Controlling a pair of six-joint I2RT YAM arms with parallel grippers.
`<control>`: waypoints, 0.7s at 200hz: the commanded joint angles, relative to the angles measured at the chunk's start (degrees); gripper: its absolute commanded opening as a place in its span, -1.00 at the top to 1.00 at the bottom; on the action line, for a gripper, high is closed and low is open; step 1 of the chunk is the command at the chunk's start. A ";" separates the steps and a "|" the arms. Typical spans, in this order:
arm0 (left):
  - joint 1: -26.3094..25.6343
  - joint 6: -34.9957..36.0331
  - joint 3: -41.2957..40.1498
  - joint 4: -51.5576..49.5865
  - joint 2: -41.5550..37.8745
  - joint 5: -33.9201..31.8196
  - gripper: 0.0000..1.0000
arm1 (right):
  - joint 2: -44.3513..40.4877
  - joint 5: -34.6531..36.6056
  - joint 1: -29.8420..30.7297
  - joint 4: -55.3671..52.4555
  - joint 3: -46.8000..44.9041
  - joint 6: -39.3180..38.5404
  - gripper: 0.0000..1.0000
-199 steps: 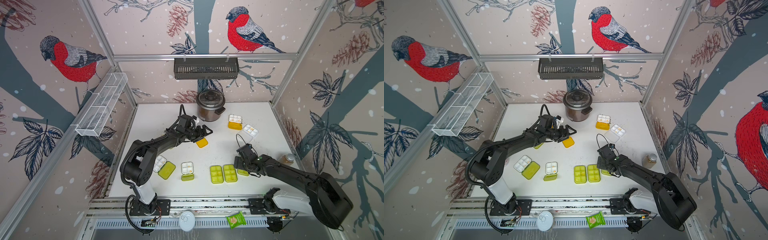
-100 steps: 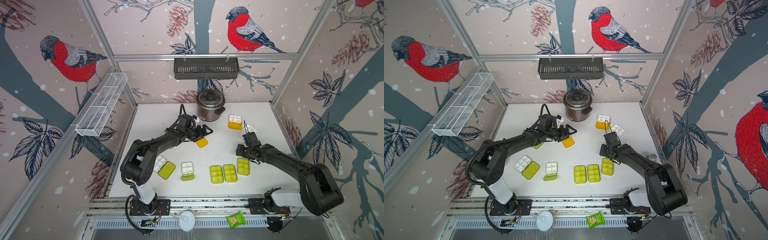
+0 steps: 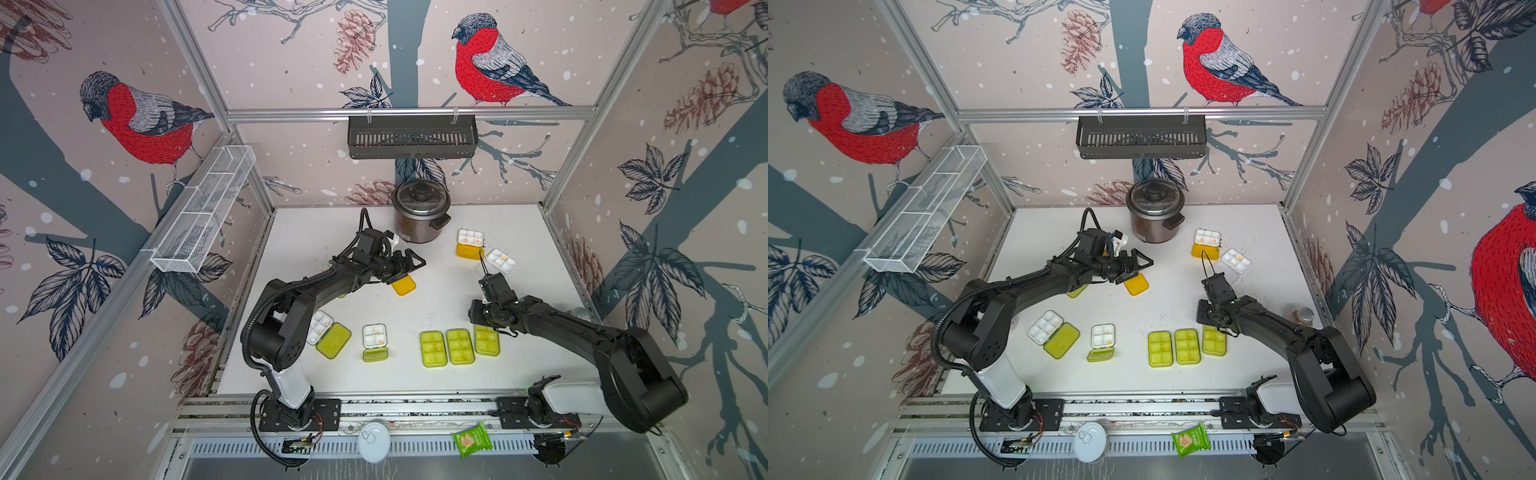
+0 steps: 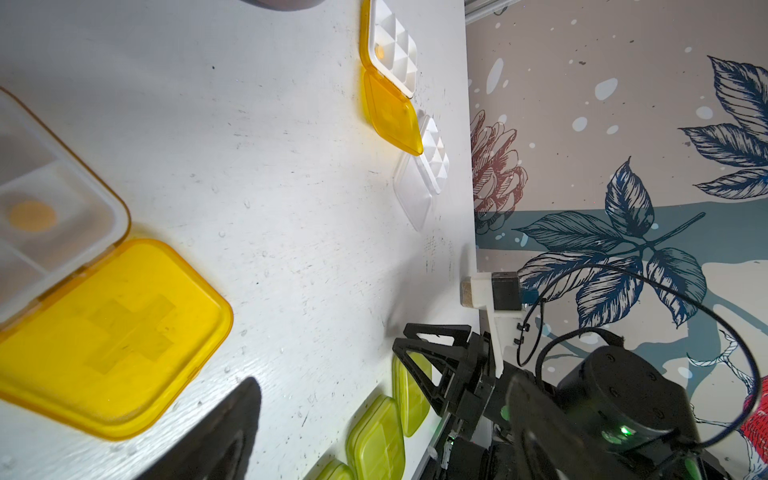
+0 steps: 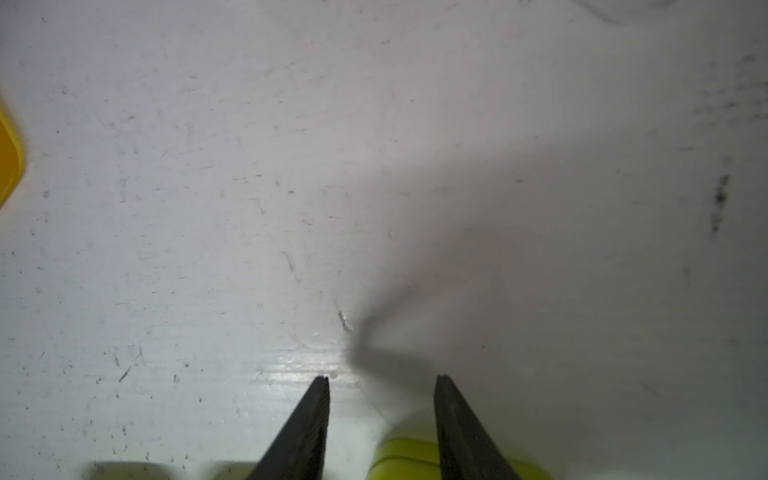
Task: Close pillboxes
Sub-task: Move the pillbox to the center of the board.
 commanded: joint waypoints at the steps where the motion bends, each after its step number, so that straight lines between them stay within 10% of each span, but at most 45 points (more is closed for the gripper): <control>1: 0.07 -0.49 -0.08 1.97 0.11 0.79 -0.83 | -0.72 -0.58 1.04 -1.25 -0.36 0.87 0.10; 140: 0.02 1.00 0.91 -0.03 0.23 -0.36 -0.83 | -5.65 1.18 3.39 -3.77 2.40 0.16 -0.15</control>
